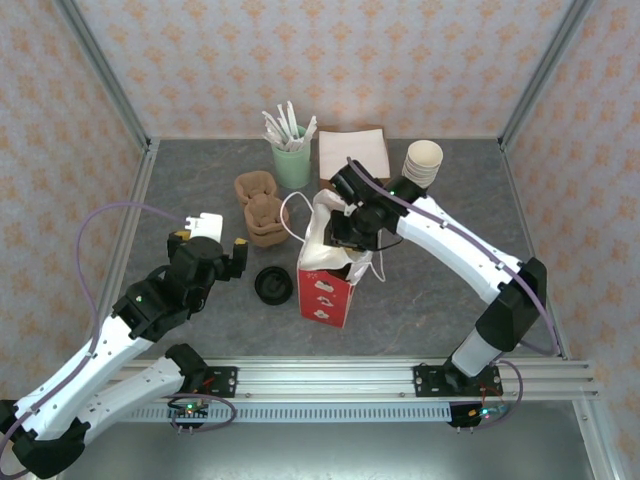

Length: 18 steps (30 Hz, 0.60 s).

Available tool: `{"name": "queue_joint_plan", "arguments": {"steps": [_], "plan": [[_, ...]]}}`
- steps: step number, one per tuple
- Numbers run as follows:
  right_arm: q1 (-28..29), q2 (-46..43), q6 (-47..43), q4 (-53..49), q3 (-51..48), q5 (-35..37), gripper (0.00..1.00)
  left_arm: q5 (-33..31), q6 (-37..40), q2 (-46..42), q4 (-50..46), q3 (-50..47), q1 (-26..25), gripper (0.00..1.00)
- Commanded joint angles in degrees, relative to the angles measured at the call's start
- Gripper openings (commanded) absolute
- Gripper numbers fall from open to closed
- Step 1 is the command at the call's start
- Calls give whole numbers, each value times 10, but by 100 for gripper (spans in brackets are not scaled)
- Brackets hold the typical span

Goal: Pack the takeout coffee

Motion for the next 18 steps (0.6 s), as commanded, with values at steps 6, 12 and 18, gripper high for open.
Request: {"name": "queue_joint_plan", "arguments": {"steps": [6,12,18], "plan": [[3,-14,-32,-21,89,29,41,5,-2,2,4,31,7,100],[3,3,-34,-35,140,22,38,3,-10,1,3,32,7,100],[3,-19,-24,-9,70,3,26,0,-14,-5,-3,29,7,100]]}}
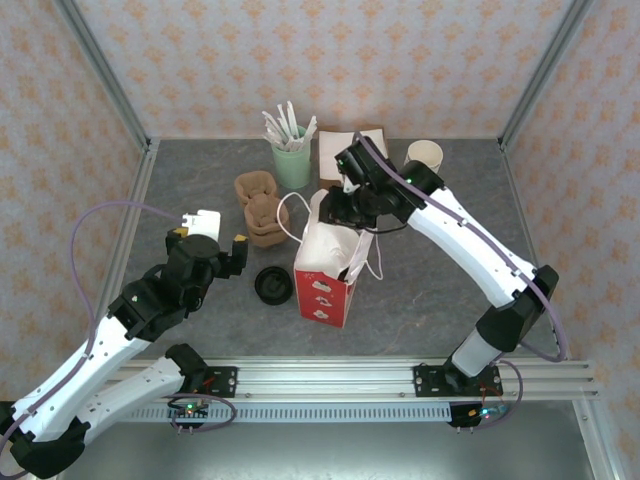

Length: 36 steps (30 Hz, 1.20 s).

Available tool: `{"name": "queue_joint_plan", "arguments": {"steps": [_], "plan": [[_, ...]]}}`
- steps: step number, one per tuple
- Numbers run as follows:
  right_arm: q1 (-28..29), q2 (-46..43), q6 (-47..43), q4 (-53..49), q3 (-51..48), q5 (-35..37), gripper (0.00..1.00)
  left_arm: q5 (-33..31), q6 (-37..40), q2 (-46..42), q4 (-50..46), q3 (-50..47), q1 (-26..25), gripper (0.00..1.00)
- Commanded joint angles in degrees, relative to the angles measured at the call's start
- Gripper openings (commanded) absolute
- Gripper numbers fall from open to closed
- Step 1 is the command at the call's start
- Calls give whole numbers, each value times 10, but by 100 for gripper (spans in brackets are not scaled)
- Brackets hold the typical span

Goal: Pack the takeout coffee

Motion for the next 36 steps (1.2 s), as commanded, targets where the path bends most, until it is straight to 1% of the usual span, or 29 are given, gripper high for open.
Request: {"name": "queue_joint_plan", "arguments": {"steps": [1,4,6,8,11,15,16,18,21,24,25,26,27,29,30,33,34,36], "plan": [[3,-22,4,7,-52,-2,24,-7,-11,-6,-3,11,7,100],[3,-31,4,23,-89,-8,24,-5,-13,-8,-1,8,7,100],[3,-29,-2,26,-92,-9,24,-7,-16,-7,1,8,7,100],[3,-29,-14,23,-71,0,26,-10,-18,-5,7,7,6,100],[3,-20,-50,10,-3,19,31,-19,-22,-4,21,0,7,100],[-2,-19,-100,-21,87,77,40,-38,-13,-5,51,-16,7,100],[-6,-28,-109,-23,99,101,45,-47,-11,-4,63,-23,7,100],[-12,-60,-125,-8,90,156,53,-73,-16,-3,87,-39,7,100],[-24,-131,-150,36,20,248,66,-106,-7,-1,126,-65,8,100],[-37,-214,-176,100,-94,352,76,-118,30,2,186,-104,18,100],[-44,-237,-180,123,-135,384,81,-127,39,6,202,-115,24,100],[-54,-268,-185,146,-175,412,86,-146,39,9,215,-128,35,100],[-64,-287,-188,161,-210,445,89,-149,41,11,223,-140,47,100],[-90,-319,-180,186,-285,525,96,-135,35,11,242,-172,90,100],[-105,-328,-177,196,-313,547,100,-123,33,11,254,-187,108,100],[-156,-353,-162,259,-421,598,99,-89,30,19,296,-225,161,100],[-174,-362,-162,293,-464,597,99,-90,19,23,311,-236,178,100],[-206,-376,-157,371,-542,578,99,-69,25,29,360,-262,203,100]]}}
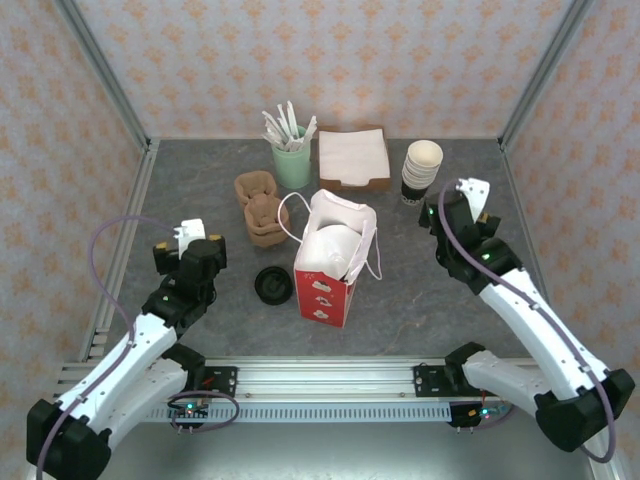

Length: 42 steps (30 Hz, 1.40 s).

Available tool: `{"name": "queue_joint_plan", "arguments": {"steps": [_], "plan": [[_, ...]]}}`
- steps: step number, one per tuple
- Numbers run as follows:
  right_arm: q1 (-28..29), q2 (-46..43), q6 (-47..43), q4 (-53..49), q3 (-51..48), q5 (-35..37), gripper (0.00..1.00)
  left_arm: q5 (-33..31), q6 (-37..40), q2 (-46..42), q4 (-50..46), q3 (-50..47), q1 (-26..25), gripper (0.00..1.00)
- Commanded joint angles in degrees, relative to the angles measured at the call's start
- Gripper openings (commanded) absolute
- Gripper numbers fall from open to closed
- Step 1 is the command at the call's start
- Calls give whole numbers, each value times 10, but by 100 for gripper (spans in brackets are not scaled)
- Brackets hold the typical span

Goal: Pack the takeout coffee

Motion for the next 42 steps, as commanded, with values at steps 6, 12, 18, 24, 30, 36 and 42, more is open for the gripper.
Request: {"name": "queue_joint_plan", "arguments": {"steps": [6,12,18,24,30,36,42], "plan": [[-93,-19,2,289,-223,16,99,28,3,70,214,-84,47,100],[-145,28,-60,437,-275,-46,99,78,17,137,303,-101,84,100],[-187,82,-103,521,-293,-72,99,144,44,240,376,-60,120,100],[-198,156,-115,616,-289,-120,99,200,57,335,426,-1,145,100],[-200,229,-140,658,-273,-147,100,235,53,396,423,33,167,100],[-211,288,-155,741,-286,-187,99,246,52,400,483,-1,170,100],[-226,314,-159,796,-305,-237,99,235,46,413,582,-55,171,100]]}}
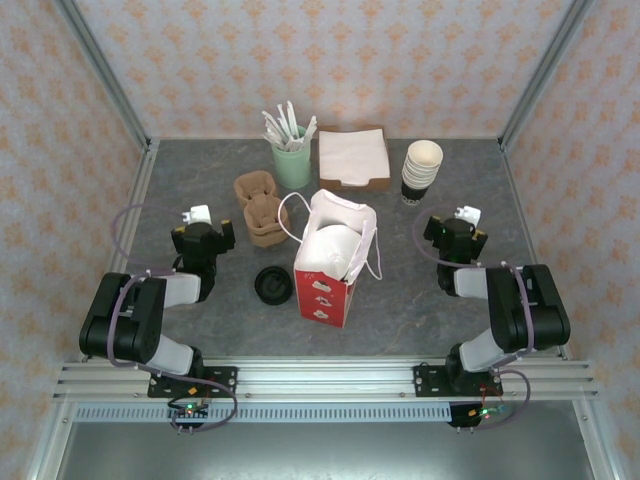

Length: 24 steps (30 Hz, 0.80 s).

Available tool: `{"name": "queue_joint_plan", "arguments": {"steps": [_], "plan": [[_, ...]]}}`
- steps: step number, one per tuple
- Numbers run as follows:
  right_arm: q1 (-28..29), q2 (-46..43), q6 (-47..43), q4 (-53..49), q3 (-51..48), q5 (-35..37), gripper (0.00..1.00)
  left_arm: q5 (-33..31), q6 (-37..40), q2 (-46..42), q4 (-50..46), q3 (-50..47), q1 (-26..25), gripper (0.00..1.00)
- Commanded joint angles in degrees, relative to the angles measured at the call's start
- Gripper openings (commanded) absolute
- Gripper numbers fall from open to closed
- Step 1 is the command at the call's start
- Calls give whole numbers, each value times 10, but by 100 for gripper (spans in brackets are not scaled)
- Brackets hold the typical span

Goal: Pack the takeout coffee

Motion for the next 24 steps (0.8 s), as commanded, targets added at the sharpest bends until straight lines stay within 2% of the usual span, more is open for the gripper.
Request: {"name": "queue_joint_plan", "arguments": {"steps": [1,24], "plan": [[-4,2,-7,57,-5,-22,99,-1,1,11,56,7,3,100],[-4,0,-7,50,-3,-23,99,12,19,12,27,23,-7,100]]}}
